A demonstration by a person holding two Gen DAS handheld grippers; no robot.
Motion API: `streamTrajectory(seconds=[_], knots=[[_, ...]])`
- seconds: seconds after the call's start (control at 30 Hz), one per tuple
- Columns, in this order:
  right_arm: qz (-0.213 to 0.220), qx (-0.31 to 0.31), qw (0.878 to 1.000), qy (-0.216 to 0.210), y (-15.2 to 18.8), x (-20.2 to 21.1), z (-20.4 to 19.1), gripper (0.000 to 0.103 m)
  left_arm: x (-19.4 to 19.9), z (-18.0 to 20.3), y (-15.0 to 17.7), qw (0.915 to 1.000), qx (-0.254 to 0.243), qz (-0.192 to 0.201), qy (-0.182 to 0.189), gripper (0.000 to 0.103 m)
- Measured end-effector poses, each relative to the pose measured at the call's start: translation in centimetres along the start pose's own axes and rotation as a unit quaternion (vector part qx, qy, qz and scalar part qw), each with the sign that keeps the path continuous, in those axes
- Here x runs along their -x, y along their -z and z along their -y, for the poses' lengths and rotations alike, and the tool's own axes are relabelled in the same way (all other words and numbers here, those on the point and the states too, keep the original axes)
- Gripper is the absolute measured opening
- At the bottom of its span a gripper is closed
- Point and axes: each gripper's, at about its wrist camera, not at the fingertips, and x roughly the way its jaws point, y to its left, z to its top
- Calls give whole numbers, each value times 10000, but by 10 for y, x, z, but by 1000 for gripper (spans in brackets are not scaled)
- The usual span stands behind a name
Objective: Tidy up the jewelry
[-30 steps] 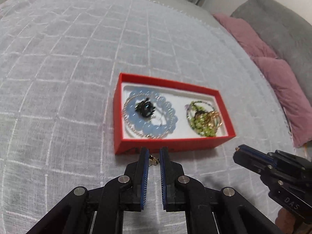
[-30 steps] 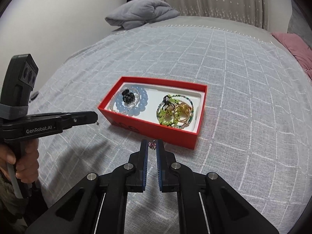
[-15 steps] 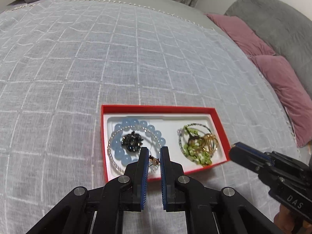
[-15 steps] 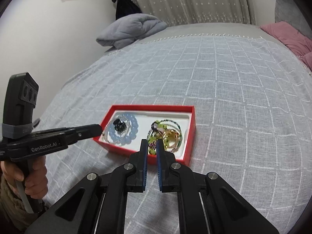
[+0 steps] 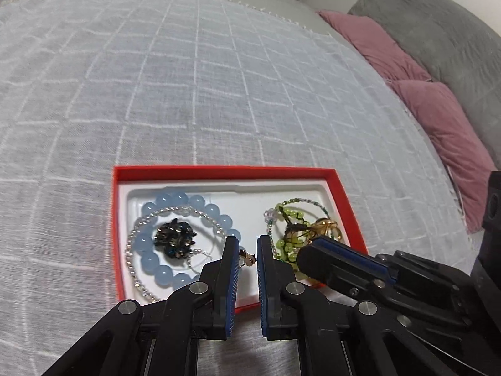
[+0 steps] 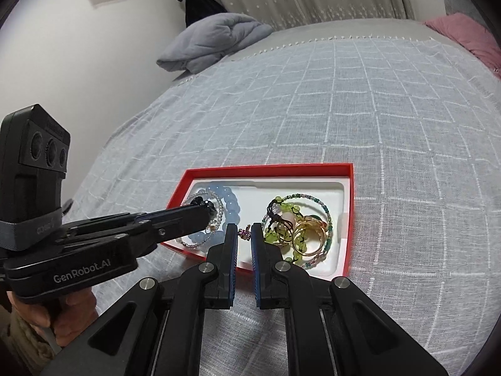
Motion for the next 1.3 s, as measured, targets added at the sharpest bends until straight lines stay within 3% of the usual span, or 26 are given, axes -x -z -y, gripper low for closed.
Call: streamTrajectory(seconds=[0.1, 0.23, 0.33, 0.47, 0.57, 0.67, 0.83, 1.0, 1.3], knots=[[19, 37, 9999, -109, 0, 0, -3, 10, -4, -2, 1, 9998, 57, -61, 178, 9], [13, 47, 9999, -143, 0, 4, -4, 13, 1, 1, 1, 9997, 43, 28, 243, 24], [101, -29, 9998, -139, -2, 8, 0, 22, 5, 1, 2, 9998, 55, 44, 185, 25], [180, -159, 9997, -13, -2, 16, 5, 22, 24, 0, 5, 9997, 57, 231, -2, 26], [215, -171, 9996, 62, 2, 26, 3, 24, 43, 5, 11, 9973, -136, 538, -472, 36], [222, -87, 9997, 110, 10, 36, -4, 35, 59, 6, 28, 9921, -353, 823, -884, 51], [171, 326, 9981, 493, 31, 55, -25, 41, 64, -1, 54, 9866, -128, 720, -1456, 56], [167, 297, 9987, 369, 34, 64, -31, 54, 73, -2, 84, 9742, -238, 944, -2036, 70], [-35, 308, 9970, 710, 51, 66, -44, 65, 85, 2, 95, 9669, -313, 1149, -2258, 82]])
